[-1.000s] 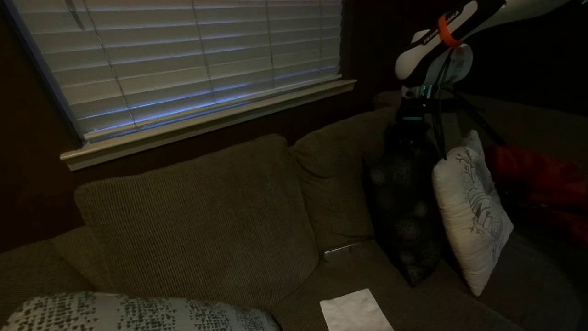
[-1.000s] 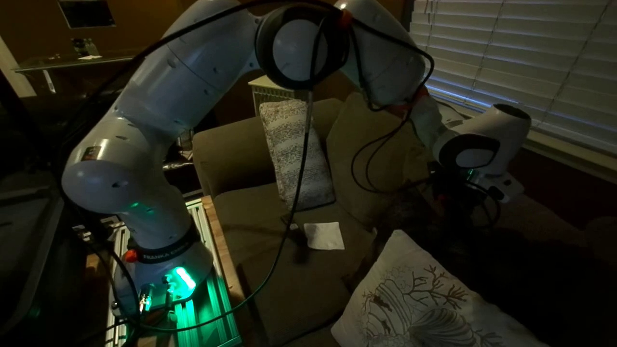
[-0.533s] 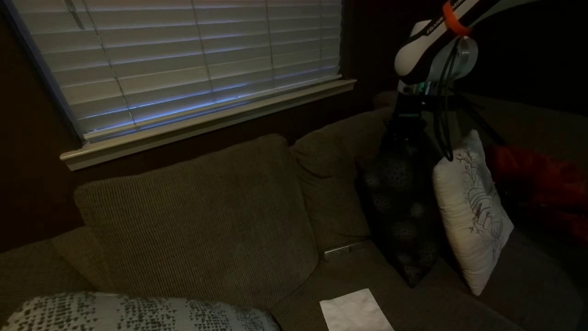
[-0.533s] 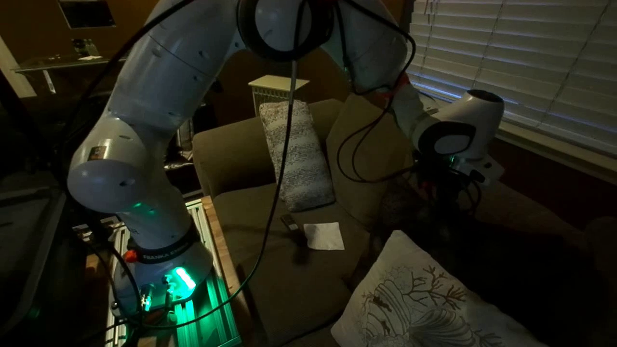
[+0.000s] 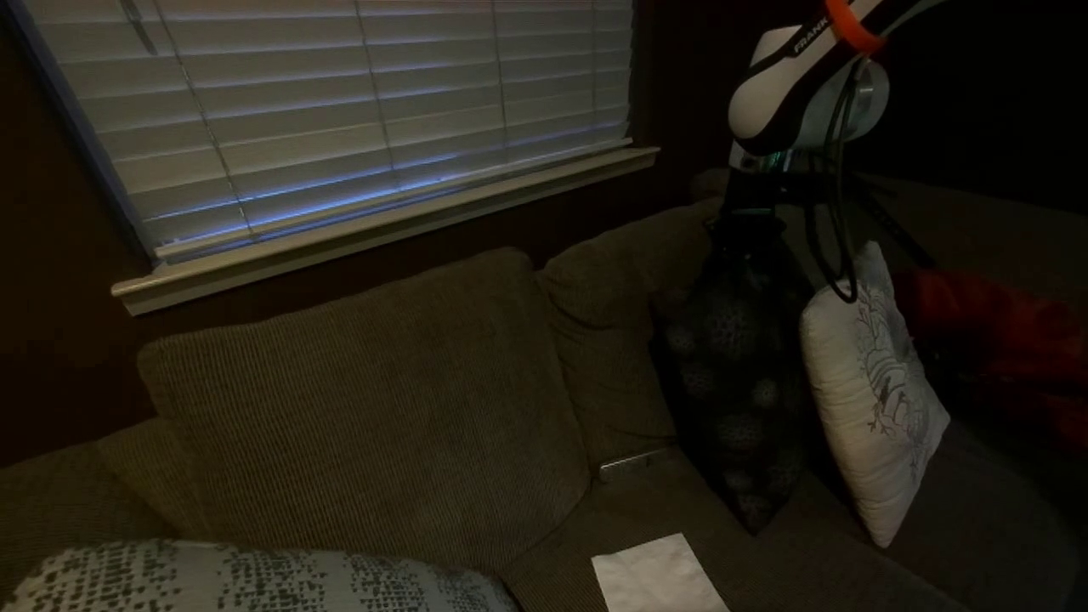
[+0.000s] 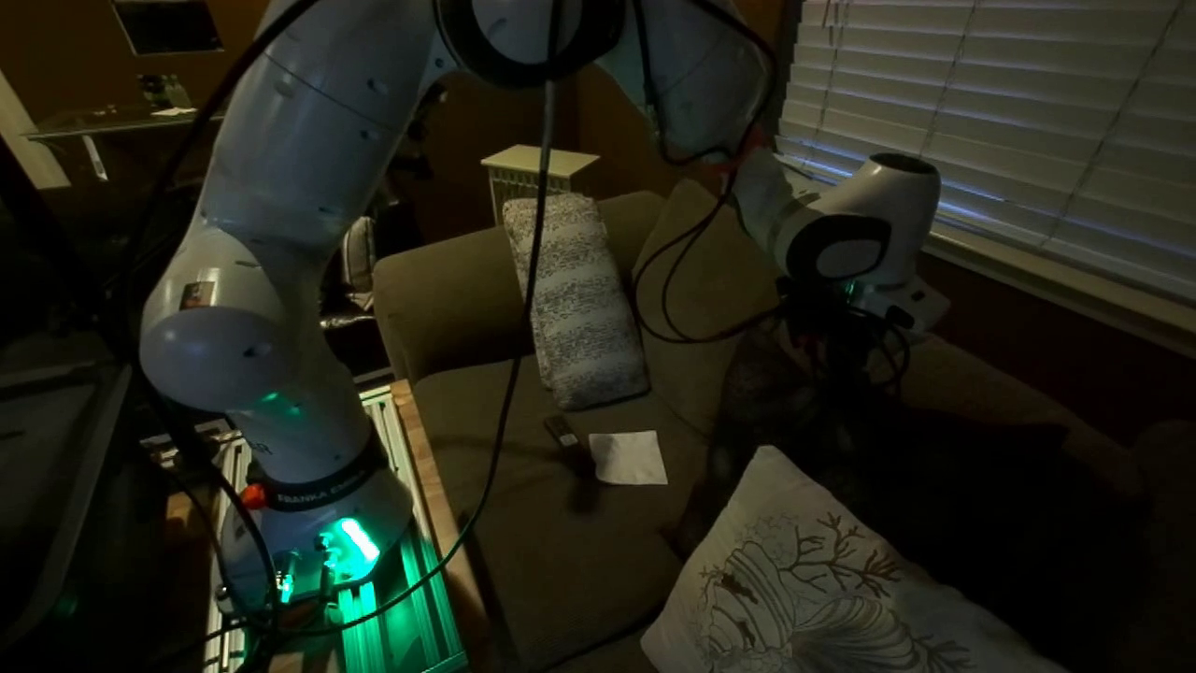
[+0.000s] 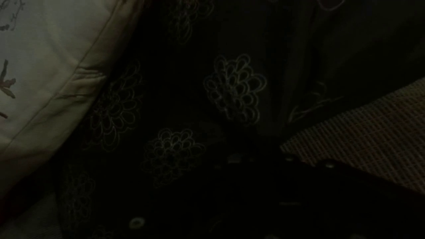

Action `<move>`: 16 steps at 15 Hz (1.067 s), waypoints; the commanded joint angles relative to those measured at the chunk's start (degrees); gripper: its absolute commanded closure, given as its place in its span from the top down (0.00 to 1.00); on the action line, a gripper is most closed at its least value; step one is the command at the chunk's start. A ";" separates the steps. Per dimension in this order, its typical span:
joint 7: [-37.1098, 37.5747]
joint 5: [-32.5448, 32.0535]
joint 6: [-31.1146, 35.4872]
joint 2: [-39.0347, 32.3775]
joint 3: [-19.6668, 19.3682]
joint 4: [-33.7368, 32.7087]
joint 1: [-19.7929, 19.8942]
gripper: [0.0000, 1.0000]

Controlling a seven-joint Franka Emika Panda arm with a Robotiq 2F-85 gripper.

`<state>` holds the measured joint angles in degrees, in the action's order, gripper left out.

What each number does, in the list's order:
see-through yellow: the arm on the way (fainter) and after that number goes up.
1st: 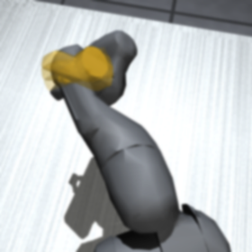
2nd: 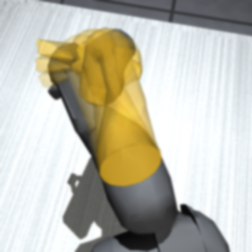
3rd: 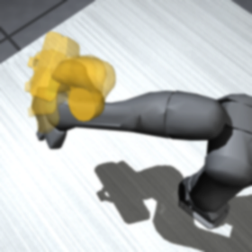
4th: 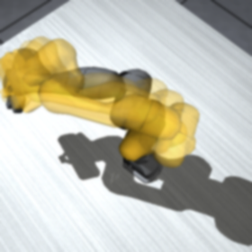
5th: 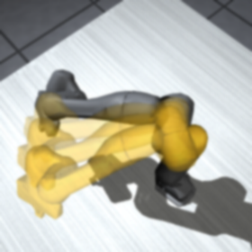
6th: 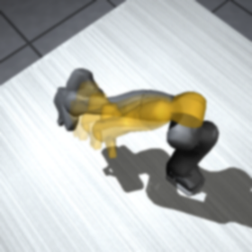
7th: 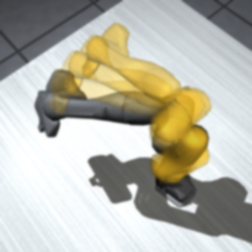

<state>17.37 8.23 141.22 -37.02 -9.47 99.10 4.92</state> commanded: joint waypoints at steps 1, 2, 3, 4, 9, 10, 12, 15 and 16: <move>0.17 -0.37 -0.09 -0.01 0.32 -0.12 0.35 0.07; 0.17 -0.39 -0.09 0.00 0.30 -0.11 0.36 0.07; 0.17 -0.40 -0.09 0.00 0.29 -0.11 0.36 0.02; 0.90 0.34 0.48 0.33 0.49 0.40 0.39 0.02; 1.84 3.38 2.68 2.19 2.93 2.29 0.03 0.02; 1.57 4.37 3.15 2.75 3.70 2.58 0.39 0.02; 1.81 6.33 4.75 3.23 4.69 2.82 0.60 0.02; 2.20 8.96 6.09 3.26 6.02 2.64 0.53 0.02; 1.72 10.30 6.42 3.27 6.99 2.56 0.94 0.02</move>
<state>18.48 14.02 146.00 -37.17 -5.95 100.39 5.26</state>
